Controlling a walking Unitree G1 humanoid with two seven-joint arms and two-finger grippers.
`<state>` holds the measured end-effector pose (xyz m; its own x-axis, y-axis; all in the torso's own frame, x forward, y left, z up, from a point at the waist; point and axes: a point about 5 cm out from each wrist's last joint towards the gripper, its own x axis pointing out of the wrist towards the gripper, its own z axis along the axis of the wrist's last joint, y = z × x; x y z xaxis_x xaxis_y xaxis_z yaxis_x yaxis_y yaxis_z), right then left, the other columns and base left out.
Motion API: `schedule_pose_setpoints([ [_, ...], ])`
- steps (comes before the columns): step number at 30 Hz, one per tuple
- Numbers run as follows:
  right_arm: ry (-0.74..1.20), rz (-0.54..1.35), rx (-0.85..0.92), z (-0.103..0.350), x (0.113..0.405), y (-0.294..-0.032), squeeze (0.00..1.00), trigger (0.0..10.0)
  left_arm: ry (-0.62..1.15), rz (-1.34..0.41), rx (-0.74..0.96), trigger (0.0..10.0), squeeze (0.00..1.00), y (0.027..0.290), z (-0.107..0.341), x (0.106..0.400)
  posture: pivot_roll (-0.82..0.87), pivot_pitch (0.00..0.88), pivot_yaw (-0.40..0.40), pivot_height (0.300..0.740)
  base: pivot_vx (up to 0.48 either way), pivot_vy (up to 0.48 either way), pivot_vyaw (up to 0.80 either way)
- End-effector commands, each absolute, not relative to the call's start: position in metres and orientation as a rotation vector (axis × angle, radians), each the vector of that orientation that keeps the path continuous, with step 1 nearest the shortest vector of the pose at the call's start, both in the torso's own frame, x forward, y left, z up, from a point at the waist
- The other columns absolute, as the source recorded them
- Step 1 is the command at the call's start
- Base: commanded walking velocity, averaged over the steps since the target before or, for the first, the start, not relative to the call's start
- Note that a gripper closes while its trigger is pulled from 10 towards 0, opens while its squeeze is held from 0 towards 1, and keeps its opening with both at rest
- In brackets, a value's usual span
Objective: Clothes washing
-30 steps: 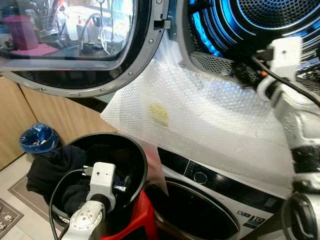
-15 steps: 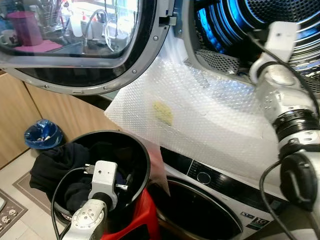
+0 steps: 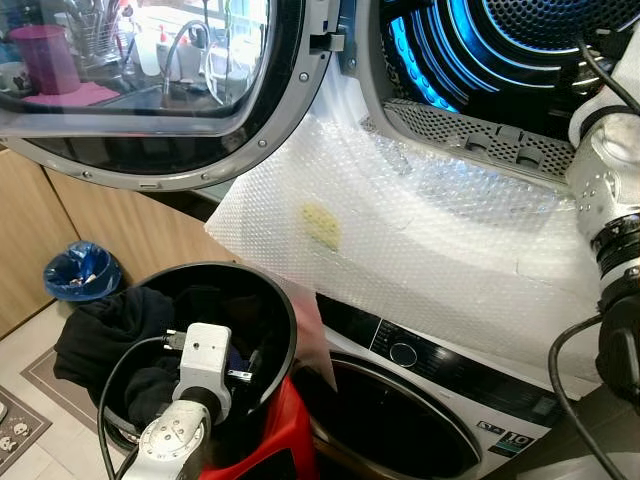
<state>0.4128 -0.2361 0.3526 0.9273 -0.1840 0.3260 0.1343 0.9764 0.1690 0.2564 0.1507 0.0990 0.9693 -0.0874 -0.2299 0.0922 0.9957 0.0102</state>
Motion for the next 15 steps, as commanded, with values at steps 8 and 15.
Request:
schedule_pose_setpoints([
  [8, -0.650, 0.337, 0.300, 0.345, 0.361, -0.211, 0.00, 10.0, 0.345, -0.103, 0.031, 10.0, 0.00, 0.149, 0.076, 0.248, -0.02, 0.119, -0.041, 0.740, 0.000, 0.000, 0.00],
  [15, -0.764, 0.763, 0.394, 0.337, 0.299, -0.195, 0.00, 10.0, 0.344, -0.123, 0.032, 10.0, 0.00, 0.145, 0.075, 0.250, -0.03, 0.113, -0.043, 0.740, 0.000, 0.000, 0.00],
])
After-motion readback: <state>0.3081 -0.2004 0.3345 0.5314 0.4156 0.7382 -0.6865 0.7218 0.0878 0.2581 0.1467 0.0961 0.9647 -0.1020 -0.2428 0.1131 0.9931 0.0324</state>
